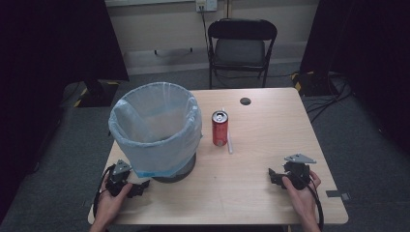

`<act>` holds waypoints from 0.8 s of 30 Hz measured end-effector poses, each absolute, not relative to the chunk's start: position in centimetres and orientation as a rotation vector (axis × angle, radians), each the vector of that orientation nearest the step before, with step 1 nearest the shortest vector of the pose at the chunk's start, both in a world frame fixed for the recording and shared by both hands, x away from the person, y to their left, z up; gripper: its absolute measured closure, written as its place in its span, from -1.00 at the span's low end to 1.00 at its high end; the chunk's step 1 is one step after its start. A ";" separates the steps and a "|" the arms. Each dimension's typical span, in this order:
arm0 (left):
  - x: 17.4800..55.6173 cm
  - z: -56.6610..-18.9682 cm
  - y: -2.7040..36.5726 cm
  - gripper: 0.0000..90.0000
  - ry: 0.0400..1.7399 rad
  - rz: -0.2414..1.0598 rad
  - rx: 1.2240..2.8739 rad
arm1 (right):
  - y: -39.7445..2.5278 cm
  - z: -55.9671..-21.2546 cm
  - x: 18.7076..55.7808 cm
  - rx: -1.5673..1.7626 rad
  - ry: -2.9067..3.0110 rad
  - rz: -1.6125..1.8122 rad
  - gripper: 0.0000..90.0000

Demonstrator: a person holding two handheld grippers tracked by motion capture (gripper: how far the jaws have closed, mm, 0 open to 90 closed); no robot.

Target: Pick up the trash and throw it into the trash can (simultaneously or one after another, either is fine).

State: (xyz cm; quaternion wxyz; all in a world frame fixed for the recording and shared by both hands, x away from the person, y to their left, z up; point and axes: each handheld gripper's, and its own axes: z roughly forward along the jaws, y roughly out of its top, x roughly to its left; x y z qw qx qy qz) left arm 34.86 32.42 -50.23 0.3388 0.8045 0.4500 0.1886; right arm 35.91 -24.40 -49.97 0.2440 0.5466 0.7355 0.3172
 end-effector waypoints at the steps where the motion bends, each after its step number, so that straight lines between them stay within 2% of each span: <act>1: 34.9 -50.2 32.4 -1.00 1.172 0.491 2.095 | -24.3 -50.0 35.9 1.499 2.000 0.863 -0.74; 3: 34.9 -50.2 32.4 -1.00 1.172 0.491 2.095 | -24.3 -49.9 35.8 1.495 2.007 0.862 -0.67; 24: 34.9 -50.3 32.3 -1.00 1.182 0.489 2.088 | -22.6 -47.7 36.5 1.414 2.081 0.925 -0.61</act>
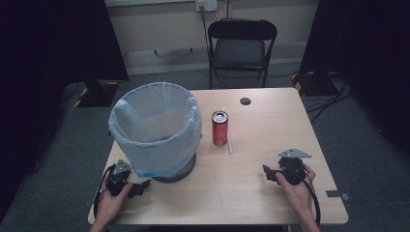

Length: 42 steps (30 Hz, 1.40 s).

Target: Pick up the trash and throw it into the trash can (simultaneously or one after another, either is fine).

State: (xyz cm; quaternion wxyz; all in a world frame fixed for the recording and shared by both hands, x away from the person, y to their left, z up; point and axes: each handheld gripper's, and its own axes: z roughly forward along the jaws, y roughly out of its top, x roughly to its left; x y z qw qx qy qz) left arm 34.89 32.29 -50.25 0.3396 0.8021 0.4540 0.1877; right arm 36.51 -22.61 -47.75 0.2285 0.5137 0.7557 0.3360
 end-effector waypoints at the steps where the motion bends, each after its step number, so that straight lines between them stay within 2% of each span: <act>1: 34.9 -50.3 32.3 -1.00 1.182 0.489 2.088 | -22.5 -47.7 36.6 1.403 2.088 0.929 -0.60; 23: 34.9 -50.2 32.3 -1.00 1.180 0.489 2.092 | -18.0 -46.5 39.5 1.249 2.183 1.052 -0.63; 42: 34.9 -50.2 32.3 -1.00 1.180 0.488 2.091 | -14.1 -45.1 43.7 1.144 2.251 1.113 -0.64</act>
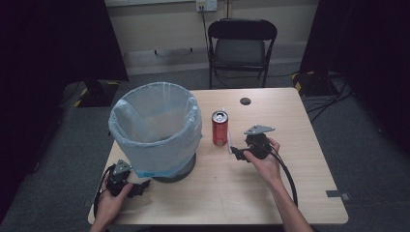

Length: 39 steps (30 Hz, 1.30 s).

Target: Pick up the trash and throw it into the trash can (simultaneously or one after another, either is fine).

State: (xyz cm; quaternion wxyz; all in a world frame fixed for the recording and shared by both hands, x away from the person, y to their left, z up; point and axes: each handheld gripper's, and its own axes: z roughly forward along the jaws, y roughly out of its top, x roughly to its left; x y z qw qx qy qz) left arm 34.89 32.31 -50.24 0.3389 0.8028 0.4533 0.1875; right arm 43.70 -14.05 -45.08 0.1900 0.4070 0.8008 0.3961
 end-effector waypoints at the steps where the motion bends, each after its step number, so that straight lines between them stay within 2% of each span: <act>1: 34.9 -50.3 32.3 -1.00 1.182 0.489 2.087 | -13.5 -45.1 44.2 1.122 2.261 1.115 -0.63; 21: 34.9 -50.2 32.3 -1.00 1.180 0.488 2.090 | -8.8 -46.7 48.4 1.102 2.299 1.168 -0.62; 39: 34.9 -50.3 32.3 -1.00 1.180 0.488 2.090 | -7.9 -48.0 50.2 1.126 2.283 1.142 -0.53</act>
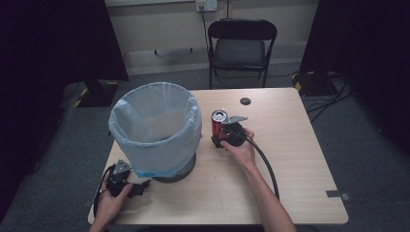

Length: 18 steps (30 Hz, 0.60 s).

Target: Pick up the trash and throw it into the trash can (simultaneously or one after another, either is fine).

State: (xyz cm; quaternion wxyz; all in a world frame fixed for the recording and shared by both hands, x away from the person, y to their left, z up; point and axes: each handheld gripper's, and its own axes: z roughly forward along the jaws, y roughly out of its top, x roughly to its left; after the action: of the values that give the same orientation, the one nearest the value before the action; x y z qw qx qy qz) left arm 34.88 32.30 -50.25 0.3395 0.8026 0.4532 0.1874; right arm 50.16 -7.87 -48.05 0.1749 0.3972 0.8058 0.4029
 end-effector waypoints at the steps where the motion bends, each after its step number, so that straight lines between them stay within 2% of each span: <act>1: 34.9 -50.2 32.3 -1.00 1.179 0.488 2.090 | -7.9 -48.0 50.2 1.126 2.283 1.142 -0.53; 3: 34.9 -50.2 32.3 -1.00 1.178 0.493 2.093 | -7.8 -48.0 50.2 1.122 2.286 1.141 -0.50; 4: 34.9 -50.2 32.3 -1.00 1.180 0.488 2.090 | -7.8 -47.9 50.2 1.121 2.283 1.151 -0.37; 7: 34.9 -50.2 32.3 -1.00 1.180 0.488 2.090 | -7.6 -48.1 50.3 1.108 2.286 1.146 -0.28; 18: 34.9 -50.2 32.3 -1.00 1.180 0.488 2.090 | -7.7 -48.1 50.4 1.132 2.291 1.152 -0.25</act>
State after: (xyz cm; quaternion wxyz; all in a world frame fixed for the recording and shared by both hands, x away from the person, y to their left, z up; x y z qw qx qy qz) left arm 34.88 32.30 -50.25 0.3393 0.8027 0.4532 0.1874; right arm 50.39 -7.72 -48.08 0.1687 0.3980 0.8057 0.4051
